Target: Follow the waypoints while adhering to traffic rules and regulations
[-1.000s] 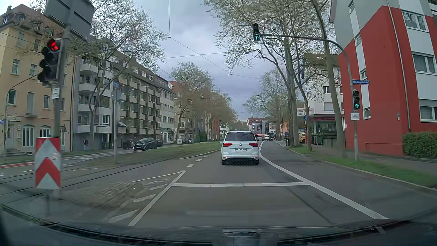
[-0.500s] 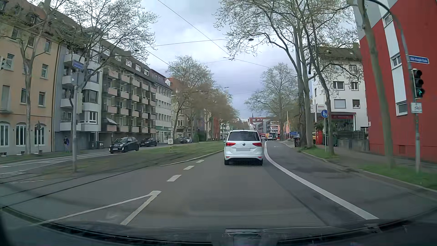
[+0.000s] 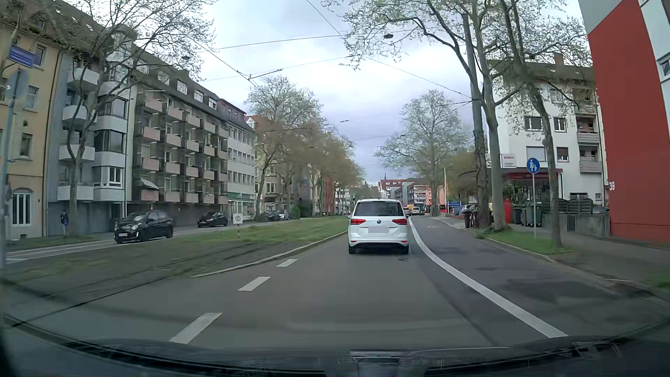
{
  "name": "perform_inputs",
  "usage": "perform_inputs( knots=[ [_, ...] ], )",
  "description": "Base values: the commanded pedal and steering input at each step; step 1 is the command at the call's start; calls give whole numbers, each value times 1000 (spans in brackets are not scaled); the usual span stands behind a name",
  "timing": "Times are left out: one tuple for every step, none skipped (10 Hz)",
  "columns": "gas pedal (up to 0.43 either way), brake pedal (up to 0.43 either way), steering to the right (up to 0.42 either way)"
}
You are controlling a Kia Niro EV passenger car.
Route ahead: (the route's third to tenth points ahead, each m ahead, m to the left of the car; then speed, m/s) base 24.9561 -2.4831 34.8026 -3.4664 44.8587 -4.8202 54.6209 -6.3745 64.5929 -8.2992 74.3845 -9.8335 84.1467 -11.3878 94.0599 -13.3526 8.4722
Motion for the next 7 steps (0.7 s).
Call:
perform_inputs(
  knots=[
    [0, 0, 18],
    [0, 0, 20],
    [8, 0, 23],
    [8, 0, 26],
    [39, 0, 28],
    [39, 0, 28],
    [39, 0, 31]
  ],
)
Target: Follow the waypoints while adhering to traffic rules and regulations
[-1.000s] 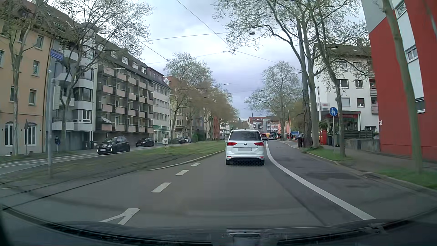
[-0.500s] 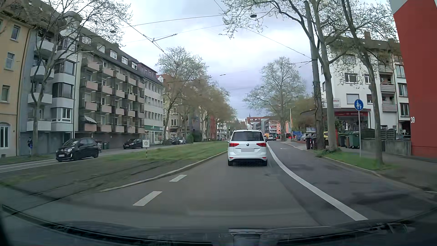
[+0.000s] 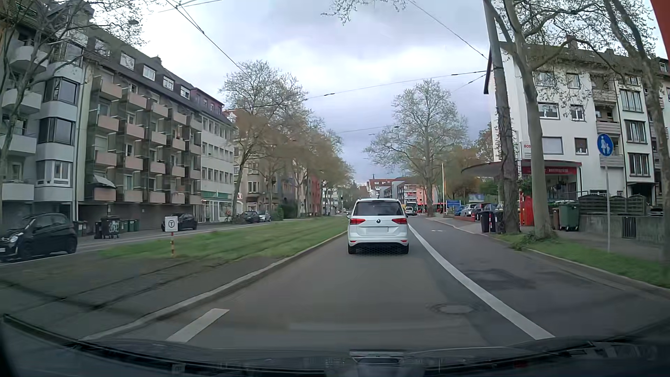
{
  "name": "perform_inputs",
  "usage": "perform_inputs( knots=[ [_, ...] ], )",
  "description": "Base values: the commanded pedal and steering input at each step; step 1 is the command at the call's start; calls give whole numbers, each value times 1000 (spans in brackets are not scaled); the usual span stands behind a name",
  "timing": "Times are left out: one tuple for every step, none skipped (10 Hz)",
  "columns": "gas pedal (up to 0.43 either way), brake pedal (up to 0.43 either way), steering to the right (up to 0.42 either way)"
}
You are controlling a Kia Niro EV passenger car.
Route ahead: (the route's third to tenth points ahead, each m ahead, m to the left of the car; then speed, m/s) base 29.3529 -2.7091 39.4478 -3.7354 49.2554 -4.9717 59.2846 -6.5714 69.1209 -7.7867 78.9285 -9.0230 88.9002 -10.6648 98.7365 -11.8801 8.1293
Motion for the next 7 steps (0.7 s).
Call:
perform_inputs(
  knots=[
    [47, 0, 32],
    [47, 0, 33],
    [59, 0, 32],
    [59, 0, 33],
    [59, 0, 32],
    [79, 0, 30],
    [87, 0, 26]
  ],
)
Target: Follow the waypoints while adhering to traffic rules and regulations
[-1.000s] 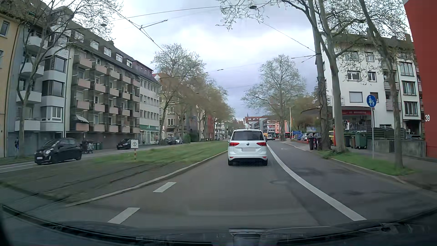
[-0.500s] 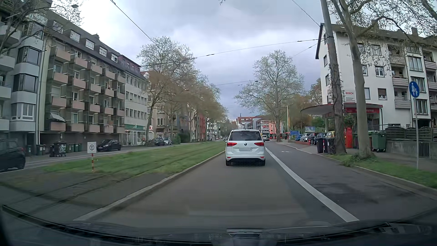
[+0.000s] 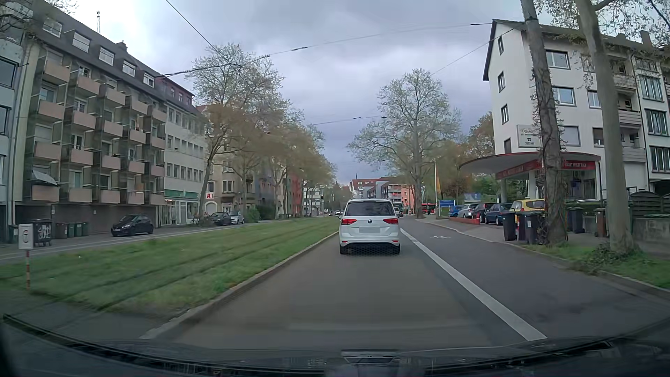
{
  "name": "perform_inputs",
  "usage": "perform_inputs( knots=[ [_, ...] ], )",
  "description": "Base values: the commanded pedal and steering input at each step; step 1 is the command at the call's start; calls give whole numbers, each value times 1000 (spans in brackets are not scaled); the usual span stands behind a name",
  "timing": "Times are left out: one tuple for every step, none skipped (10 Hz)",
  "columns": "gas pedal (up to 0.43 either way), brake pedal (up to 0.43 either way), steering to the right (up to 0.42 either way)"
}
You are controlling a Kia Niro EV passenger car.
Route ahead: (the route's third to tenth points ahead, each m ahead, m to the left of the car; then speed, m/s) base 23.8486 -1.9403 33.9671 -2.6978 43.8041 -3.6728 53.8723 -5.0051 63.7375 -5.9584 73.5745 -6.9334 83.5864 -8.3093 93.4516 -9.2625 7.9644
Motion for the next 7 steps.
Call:
perform_inputs(
  knots=[
    [98, 0, 23],
    [98, 0, 19],
    [98, 0, 13],
    [98, 0, 10],
    [98, 0, 10],
    [98, 0, 9],
    [87, 0, 8]
  ],
)
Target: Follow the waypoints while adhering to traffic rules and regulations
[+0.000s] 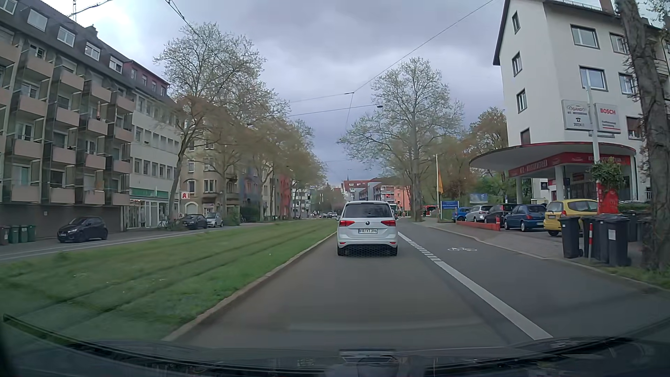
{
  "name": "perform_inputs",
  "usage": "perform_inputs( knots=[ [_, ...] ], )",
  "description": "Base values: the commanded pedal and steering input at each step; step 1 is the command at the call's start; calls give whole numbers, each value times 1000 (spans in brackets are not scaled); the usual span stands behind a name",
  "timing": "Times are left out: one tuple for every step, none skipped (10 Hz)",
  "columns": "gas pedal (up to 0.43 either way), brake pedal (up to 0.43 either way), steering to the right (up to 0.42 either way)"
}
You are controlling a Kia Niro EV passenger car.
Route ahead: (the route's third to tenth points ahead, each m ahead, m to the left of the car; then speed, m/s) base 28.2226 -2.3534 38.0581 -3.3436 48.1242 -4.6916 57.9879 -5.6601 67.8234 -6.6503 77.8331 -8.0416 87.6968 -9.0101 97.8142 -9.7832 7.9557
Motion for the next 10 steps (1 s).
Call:
perform_inputs(
  knots=[
    [79, 0, 7],
    [79, 0, 7],
    [67, 0, 7],
    [59, 0, 9],
    [39, 0, 10],
    [28, 0, 10],
    [20, 0, 10],
    [20, 0, 10],
    [0, 0, 10],
    [0, 0, 10]
  ],
)
